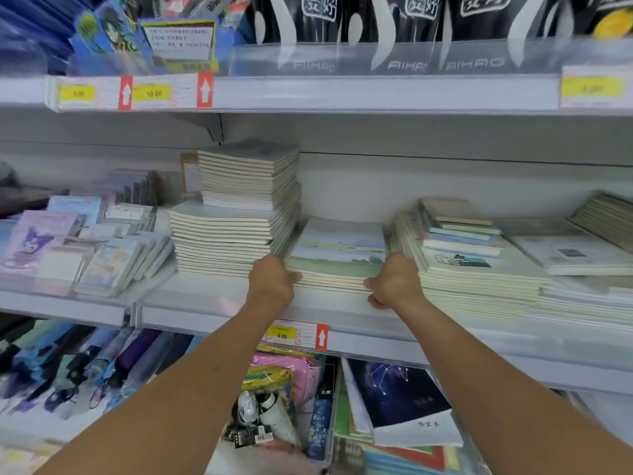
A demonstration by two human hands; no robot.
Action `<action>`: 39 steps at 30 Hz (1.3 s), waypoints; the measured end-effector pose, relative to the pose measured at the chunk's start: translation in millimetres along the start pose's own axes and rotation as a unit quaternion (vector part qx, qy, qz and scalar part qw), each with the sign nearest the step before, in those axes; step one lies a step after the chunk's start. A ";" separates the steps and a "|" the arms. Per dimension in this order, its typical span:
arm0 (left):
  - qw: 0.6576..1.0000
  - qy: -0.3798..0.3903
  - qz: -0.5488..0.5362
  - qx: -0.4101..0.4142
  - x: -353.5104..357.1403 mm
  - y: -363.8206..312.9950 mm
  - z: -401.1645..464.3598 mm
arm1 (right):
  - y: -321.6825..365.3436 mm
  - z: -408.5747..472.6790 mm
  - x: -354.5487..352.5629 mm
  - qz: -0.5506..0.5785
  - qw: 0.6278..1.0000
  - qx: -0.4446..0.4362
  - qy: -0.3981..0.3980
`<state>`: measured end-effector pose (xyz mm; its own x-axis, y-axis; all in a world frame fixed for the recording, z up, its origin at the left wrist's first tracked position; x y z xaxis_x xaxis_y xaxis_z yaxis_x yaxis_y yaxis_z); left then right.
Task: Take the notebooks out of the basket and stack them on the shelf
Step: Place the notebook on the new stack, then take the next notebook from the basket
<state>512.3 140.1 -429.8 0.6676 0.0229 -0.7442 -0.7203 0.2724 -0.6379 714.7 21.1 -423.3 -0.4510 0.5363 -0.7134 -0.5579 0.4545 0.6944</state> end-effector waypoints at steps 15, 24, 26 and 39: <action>0.935 -0.190 -0.283 0.102 -15.5 99.9 -215.2 | -65.1 -227.7 100.0 0.170 0.950 -0.263 -0.003; 0.703 0.216 -0.267 -0.622 172.6 360.7 -453.5 | -320.9 -374.2 294.0 0.128 0.788 0.415 0.436; 0.624 0.220 -0.361 -0.657 174.6 344.8 -462.7 | -315.1 -387.2 300.3 0.157 0.753 0.467 0.436; 0.555 0.088 -0.498 -0.661 173.3 343.6 -447.7 | -290.3 -384.4 309.8 0.192 0.722 0.442 0.497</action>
<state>296.3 -193.0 -866.7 0.9137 0.3674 0.1739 0.4020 -0.8801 -0.2526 469.2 -218.1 -882.1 -0.9763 0.1675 0.1367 0.2047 0.9199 0.3346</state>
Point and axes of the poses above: each hand's wrist, its own z-axis towards the middle knuckle, its own x-axis out of the palm, y = z × x, the point moved 7 cm from there along z, towards the middle knuckle, and after that the axes turned 2 degrees about -y, right-handed, at the moved point
